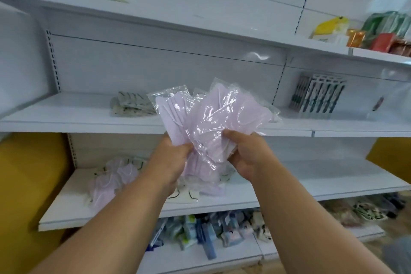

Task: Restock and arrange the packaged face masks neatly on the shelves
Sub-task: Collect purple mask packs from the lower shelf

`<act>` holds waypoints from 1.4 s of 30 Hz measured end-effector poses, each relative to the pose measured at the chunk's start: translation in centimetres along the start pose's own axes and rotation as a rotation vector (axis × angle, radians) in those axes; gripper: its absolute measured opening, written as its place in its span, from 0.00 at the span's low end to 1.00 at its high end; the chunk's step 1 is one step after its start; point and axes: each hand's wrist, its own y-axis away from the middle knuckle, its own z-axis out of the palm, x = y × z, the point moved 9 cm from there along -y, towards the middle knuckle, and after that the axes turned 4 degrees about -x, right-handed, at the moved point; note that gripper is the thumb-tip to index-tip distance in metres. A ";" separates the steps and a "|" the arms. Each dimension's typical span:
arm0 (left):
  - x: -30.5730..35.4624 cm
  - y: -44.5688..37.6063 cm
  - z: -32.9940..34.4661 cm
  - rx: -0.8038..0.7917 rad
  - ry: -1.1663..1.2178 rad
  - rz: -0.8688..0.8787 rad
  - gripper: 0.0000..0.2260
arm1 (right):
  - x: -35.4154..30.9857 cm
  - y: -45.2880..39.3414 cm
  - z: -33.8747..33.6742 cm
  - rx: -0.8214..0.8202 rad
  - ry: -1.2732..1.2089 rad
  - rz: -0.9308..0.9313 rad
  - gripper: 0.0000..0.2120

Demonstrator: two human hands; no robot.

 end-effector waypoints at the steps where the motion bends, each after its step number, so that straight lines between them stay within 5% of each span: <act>1: 0.7 -0.2 1.4 -0.033 0.000 0.039 0.12 | -0.8 -0.4 -0.2 -0.027 0.015 -0.014 0.21; 5: 3.5 -1.7 3.9 0.030 -0.007 0.140 0.20 | -4.5 -2.2 -0.7 -0.081 0.019 -0.078 0.16; 10: 7.2 -4.1 3.6 0.255 -0.013 0.135 0.03 | -9.6 -3.9 0.2 -0.043 0.055 -0.176 0.09; 17: 15.6 -10.0 1.8 0.329 0.022 0.224 0.07 | -16.1 -7.5 6.9 -0.028 0.052 -0.396 0.14; 20: 19.8 -13.5 0.4 0.333 -0.022 0.291 0.08 | -19.5 -9.7 10.7 -0.007 0.074 -0.530 0.19; 24: 24.5 -18.7 0.1 0.225 -0.090 0.327 0.24 | -24.3 -12.5 13.7 0.059 0.179 -0.621 0.13; 27: 27.8 -22.2 1.0 0.168 -0.166 0.385 0.14 | -27.6 -14.7 15.2 0.058 0.179 -0.650 0.12; 36: 33.3 -34.8 2.4 0.192 -0.415 0.403 0.15 | -35.8 -25.7 17.2 0.062 0.417 -0.649 0.09; 39: 33.5 -39.4 2.9 0.150 -0.383 0.324 0.13 | -38.5 -30.9 18.4 0.080 0.619 -0.637 0.10; 42: 32.6 -43.4 3.3 0.080 -0.332 0.183 0.02 | -40.1 -34.8 19.4 0.090 0.798 -0.632 0.05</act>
